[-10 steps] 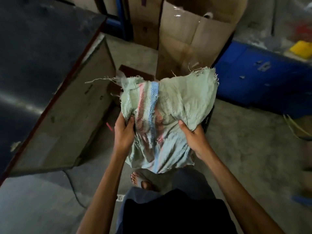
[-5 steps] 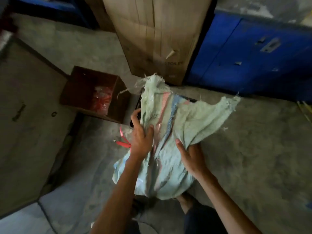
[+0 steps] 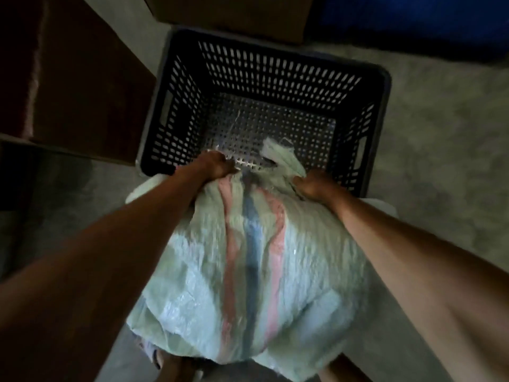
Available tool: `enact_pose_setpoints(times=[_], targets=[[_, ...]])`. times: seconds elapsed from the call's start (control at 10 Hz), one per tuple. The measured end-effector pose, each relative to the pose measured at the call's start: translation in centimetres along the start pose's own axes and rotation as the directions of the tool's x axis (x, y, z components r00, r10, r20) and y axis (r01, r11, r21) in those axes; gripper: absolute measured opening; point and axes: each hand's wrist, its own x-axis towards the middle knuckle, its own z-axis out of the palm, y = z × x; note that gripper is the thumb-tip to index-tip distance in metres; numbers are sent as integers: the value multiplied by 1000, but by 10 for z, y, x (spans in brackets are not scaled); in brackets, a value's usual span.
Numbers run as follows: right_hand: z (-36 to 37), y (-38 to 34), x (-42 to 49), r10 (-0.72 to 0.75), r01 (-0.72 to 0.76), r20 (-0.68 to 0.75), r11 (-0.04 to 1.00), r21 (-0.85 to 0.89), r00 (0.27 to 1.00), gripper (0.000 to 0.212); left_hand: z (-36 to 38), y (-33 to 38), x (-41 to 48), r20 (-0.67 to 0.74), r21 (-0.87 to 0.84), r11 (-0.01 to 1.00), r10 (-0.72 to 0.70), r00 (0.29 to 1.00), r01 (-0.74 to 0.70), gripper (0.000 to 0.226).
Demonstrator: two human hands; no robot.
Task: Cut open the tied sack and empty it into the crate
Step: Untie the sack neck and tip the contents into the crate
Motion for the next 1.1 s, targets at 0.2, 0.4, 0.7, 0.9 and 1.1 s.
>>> enact_pose_setpoints(times=[0.2, 0.4, 0.7, 0.9, 1.1], targets=[[-25, -1, -39, -107, 220, -385, 939, 263, 917, 37, -29, 2, -18, -208, -390, 919, -26, 978, -59, 50], [-46, -5, -207, -139, 419, -625, 848, 326, 768, 33, -56, -18, -154, -543, -489, 848, -114, 832, -203, 35], [154, 26, -363, 28, 104, -295, 900, 423, 955, 36, 121, -150, -290, -238, -452, 862, -363, 901, 228, 45], [297, 64, -322, 461, -486, 188, 704, 517, 867, 45, 243, -244, -264, -49, -226, 892, -411, 910, 391, 59], [393, 88, -225, 572, -730, 517, 231, 643, 637, 84, 266, -304, -166, -72, -34, 912, -411, 909, 409, 109]])
